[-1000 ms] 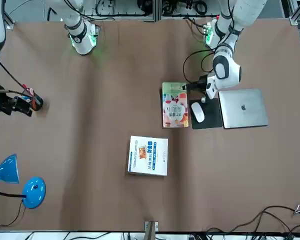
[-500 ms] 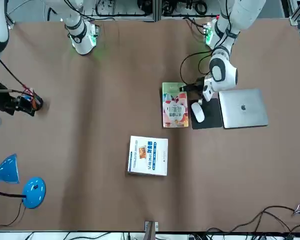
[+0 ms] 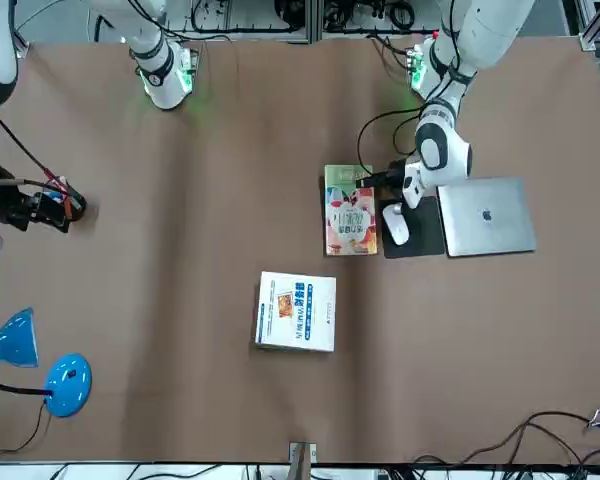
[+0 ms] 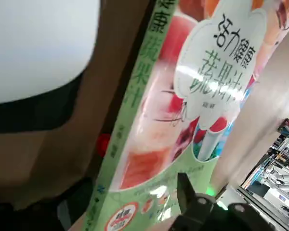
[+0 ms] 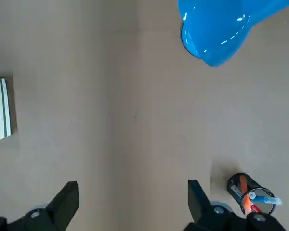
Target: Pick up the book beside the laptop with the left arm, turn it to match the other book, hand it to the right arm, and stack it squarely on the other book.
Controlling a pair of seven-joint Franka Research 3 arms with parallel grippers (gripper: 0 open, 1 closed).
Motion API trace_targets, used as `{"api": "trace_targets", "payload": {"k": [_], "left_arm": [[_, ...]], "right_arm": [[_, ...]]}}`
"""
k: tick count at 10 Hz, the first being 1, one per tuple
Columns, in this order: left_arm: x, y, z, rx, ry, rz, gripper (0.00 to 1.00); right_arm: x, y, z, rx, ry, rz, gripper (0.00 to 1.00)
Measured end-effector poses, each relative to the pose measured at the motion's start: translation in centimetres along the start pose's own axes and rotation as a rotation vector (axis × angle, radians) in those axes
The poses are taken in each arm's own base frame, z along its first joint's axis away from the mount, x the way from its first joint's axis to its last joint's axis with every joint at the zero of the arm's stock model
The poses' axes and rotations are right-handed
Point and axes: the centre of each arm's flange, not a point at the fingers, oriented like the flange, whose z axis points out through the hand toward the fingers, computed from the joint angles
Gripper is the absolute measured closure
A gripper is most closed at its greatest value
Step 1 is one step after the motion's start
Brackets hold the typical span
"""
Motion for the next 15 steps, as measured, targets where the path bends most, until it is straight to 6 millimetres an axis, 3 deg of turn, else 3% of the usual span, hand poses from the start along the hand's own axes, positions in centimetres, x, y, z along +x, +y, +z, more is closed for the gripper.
{"api": "trace_targets", "payload": {"k": [3, 5, 8, 11, 15], "left_arm": [[0.1, 0.1, 0.2, 0.001, 0.0, 0.004, 0.48], [0.3, 1.2, 0.0, -0.015, 0.003, 0.024, 0.73], [1.1, 2.7, -0.7, -0.01, 0.026, 0.088, 0.76], [1.6, 6.7, -3.7, 0.054, 0.058, 0.277, 0.8], [0.9, 10.2, -6.5, 0.081, 0.097, 0.405, 0.82]], "right_arm": [[0.0, 0.0, -0.1, 0.0, 0.004, 0.0, 0.0], [0.0, 0.0, -0.1, 0.0, 0.004, 0.001, 0.0], [0.0, 0.0, -0.1, 0.0, 0.005, 0.0, 0.0], [0.0, 0.0, -0.1, 0.001, 0.005, 0.0, 0.0], [0.0, 0.0, -0.1, 0.001, 0.005, 0.0, 0.0]]}}
